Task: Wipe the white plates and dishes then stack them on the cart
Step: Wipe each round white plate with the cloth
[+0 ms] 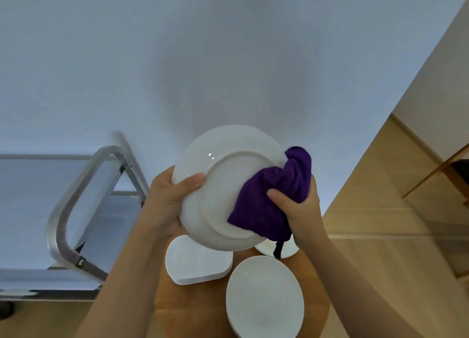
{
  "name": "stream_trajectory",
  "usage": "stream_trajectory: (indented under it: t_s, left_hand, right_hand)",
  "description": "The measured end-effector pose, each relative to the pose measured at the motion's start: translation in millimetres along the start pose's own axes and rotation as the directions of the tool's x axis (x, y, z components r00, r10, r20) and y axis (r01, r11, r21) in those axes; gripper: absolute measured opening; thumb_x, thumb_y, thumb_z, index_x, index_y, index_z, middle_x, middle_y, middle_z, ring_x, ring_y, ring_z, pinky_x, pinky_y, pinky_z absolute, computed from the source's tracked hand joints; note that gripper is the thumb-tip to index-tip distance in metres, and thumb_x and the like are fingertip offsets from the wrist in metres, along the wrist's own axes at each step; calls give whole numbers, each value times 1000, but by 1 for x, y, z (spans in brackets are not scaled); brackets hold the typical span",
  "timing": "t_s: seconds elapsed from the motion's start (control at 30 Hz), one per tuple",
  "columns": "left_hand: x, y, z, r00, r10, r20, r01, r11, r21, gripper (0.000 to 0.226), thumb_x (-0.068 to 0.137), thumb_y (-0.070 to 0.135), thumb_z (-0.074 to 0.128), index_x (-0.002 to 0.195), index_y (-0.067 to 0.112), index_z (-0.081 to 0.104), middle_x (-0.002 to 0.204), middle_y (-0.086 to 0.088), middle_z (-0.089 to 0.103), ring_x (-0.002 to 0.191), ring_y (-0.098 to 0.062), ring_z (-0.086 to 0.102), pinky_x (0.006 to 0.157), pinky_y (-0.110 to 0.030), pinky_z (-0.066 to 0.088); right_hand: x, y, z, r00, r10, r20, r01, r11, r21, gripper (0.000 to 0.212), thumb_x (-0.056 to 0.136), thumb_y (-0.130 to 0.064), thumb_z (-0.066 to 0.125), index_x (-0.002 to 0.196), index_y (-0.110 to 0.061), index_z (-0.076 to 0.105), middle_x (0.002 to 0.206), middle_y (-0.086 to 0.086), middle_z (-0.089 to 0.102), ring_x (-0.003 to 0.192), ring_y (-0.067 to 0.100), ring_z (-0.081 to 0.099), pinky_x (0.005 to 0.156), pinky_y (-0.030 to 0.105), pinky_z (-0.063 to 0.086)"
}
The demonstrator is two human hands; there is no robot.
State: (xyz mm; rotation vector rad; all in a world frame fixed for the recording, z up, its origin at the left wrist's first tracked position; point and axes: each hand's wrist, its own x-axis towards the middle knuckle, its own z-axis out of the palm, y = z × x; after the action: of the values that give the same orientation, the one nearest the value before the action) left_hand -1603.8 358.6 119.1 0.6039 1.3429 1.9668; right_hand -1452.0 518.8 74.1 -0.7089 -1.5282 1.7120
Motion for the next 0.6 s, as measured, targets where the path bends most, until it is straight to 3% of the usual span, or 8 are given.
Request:
stream_trajectory:
  t_s: [0.07, 0.13, 0.23, 0.3, 0.4, 0.47, 0.6]
  left_hand:
    - [1, -14, 11, 994, -33, -107, 23, 996, -89, 50, 58, 31, 86, 101, 13, 66, 93, -8, 74, 82, -28, 71, 59, -38, 57]
    - [1, -24, 19, 985, -34, -170, 25, 998, -59, 53, 61, 33, 83, 108, 17, 64, 101, -9, 72, 92, -32, 69, 70, -47, 57]
    - [-1, -23, 16, 980, -200, 5, 199, 978, -64, 87, 48, 55, 85, 122, 18, 60, 112, -13, 68, 103, -35, 65, 79, -51, 55]
    - [2, -14, 8, 893, -406, 196, 434, 892, -130, 101, 43, 63, 81, 129, 15, 56, 117, -17, 65, 100, -36, 64, 78, -47, 56]
    - [4, -14, 10, 779, -572, 255, 607, 791, -80, 83, 51, 53, 76, 125, 16, 60, 115, -15, 66, 95, -33, 67, 80, -46, 55]
    - [1, -20, 16, 784, -585, 207, 607, 792, -62, 71, 55, 47, 74, 118, 16, 64, 114, -14, 68, 96, -32, 68, 83, -48, 53]
    - [-4, -22, 21, 849, -512, 132, 525, 847, -88, 76, 51, 46, 76, 119, 17, 62, 113, -13, 69, 97, -31, 68, 78, -45, 54]
  right_hand:
    - [0, 7, 3, 996, 39, -86, -33, 997, 71, 72, 52, -39, 81, 117, -37, 48, 111, -6, 61, 101, 15, 62, 78, 32, 56]
    - [6, 4, -3, 992, 84, -99, -74, 992, 103, 71, 57, -35, 80, 120, -29, 50, 113, -1, 62, 102, 19, 63, 82, 36, 55]
    - [23, -11, -29, 992, 95, 85, -101, 992, 71, 67, 56, -32, 82, 117, -27, 54, 111, 1, 66, 101, 22, 65, 80, 35, 55]
    - [34, -20, -43, 970, 98, 223, -90, 995, -45, 68, 50, -37, 84, 113, -27, 58, 106, -1, 69, 99, 20, 67, 77, 32, 54]
    - [47, -32, -49, 929, 135, 345, -63, 975, -213, 60, 48, -41, 84, 104, -32, 62, 97, -9, 71, 91, 13, 68, 71, 22, 53]
    - [52, -37, -51, 914, 157, 375, -72, 970, -232, 54, 51, -38, 84, 100, -33, 63, 94, -11, 72, 88, 12, 69, 69, 20, 53]
    - [45, -32, -52, 926, 187, 329, -122, 970, -208, 45, 63, -36, 78, 105, -31, 62, 95, -10, 72, 89, 12, 69, 69, 21, 53]
